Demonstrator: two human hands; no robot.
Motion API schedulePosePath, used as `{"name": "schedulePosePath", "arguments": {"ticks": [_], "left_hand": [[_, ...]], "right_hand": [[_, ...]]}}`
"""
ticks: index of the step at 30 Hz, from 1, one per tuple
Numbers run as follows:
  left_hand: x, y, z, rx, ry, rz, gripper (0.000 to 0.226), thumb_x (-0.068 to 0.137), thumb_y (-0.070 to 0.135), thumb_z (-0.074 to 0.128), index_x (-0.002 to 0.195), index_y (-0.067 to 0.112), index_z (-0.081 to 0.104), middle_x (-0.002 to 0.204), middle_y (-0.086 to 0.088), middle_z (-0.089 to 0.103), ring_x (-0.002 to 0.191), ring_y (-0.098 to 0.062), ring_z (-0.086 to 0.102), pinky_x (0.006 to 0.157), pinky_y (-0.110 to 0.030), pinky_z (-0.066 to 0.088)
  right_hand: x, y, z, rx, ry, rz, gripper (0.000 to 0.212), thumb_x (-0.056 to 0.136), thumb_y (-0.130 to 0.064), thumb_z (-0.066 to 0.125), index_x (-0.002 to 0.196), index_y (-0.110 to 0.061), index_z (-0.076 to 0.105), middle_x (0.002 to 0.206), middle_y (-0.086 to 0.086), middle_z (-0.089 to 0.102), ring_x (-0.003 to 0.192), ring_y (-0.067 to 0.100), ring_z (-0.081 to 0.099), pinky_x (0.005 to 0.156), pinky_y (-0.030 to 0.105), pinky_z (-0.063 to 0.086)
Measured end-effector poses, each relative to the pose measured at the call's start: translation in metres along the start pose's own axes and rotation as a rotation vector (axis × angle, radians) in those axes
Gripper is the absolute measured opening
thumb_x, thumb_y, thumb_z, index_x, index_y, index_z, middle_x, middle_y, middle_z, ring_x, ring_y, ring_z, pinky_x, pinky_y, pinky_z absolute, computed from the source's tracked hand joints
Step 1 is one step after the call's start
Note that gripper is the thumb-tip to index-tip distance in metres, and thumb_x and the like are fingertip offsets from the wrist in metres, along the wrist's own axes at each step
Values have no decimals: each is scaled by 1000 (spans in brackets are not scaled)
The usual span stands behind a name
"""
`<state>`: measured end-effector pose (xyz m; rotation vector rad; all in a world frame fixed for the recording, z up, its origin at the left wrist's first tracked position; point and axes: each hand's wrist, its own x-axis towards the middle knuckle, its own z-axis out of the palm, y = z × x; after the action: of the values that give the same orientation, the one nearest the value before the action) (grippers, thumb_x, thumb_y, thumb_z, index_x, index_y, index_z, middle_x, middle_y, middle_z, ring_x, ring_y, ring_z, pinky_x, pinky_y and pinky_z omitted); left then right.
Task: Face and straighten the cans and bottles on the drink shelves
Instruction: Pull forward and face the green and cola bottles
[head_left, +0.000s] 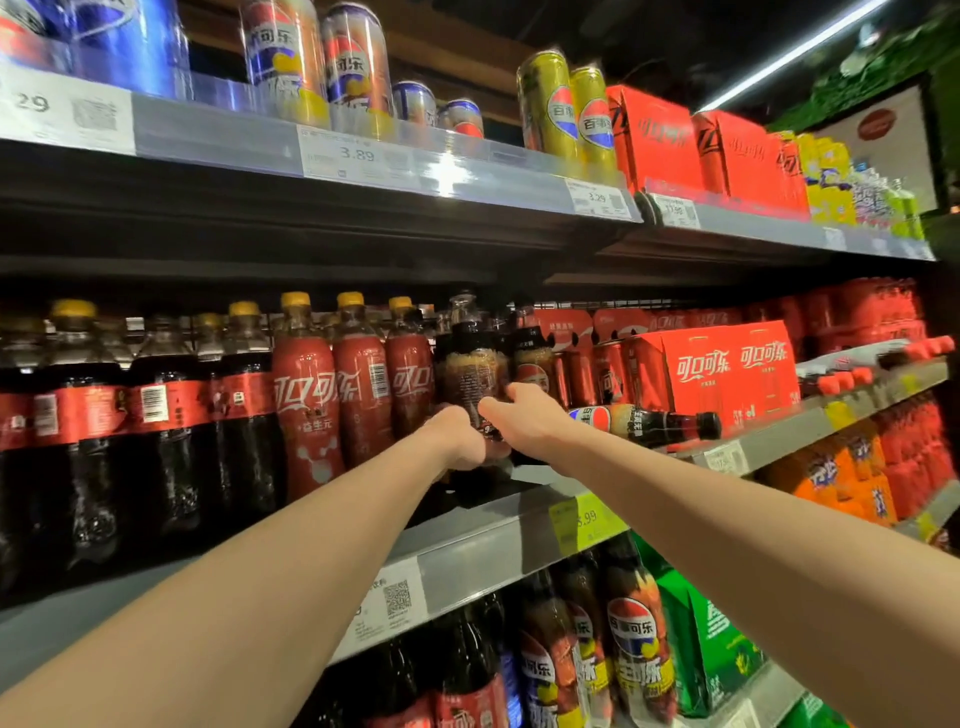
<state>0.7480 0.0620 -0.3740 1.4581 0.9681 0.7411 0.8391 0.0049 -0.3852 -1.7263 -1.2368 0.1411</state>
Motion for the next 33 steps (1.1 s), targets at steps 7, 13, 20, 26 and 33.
{"name": "schedulePosePath", "arguments": {"ticks": [7,13,20,26,33], "left_hand": [[16,-15,16,914,261,398,27,92,12,63,116,1,58,121,-20,62,109,-35,63,91,-40,56],[16,-17,17,1036,338,420,32,93,20,61,121,5,56,125,-19,60,111,-36,62,89,-39,54],[0,-15,23,1162,532,520,29,95,15,57,123,11,52,123,-13,60,113,-33,59,84,-41,48],[0,-17,25,1117,300,768,10,94,12,51,92,21,49,104,-6,62,89,-28,58,72,-40,47],[0,-11,30,1031,137,810,15,90,22,63,86,25,49,102,-3,61,90,-25,59,84,-47,53]], "right_hand": [[13,18,10,-92,37,-33,38,104,-33,47,131,-7,51,131,16,61,118,34,58,88,34,42],[13,21,13,-78,24,-42,45,103,-32,47,142,-9,44,134,16,59,120,34,57,89,32,42],[3,15,5,-34,11,46,36,105,-16,39,137,-2,48,137,19,55,123,33,54,90,31,43],[2,22,1,0,200,88,31,102,-23,48,123,-2,57,116,13,62,88,24,54,67,29,42],[-1,21,-7,44,444,78,22,97,-16,51,106,-11,70,104,7,68,94,24,63,67,28,43]]}}
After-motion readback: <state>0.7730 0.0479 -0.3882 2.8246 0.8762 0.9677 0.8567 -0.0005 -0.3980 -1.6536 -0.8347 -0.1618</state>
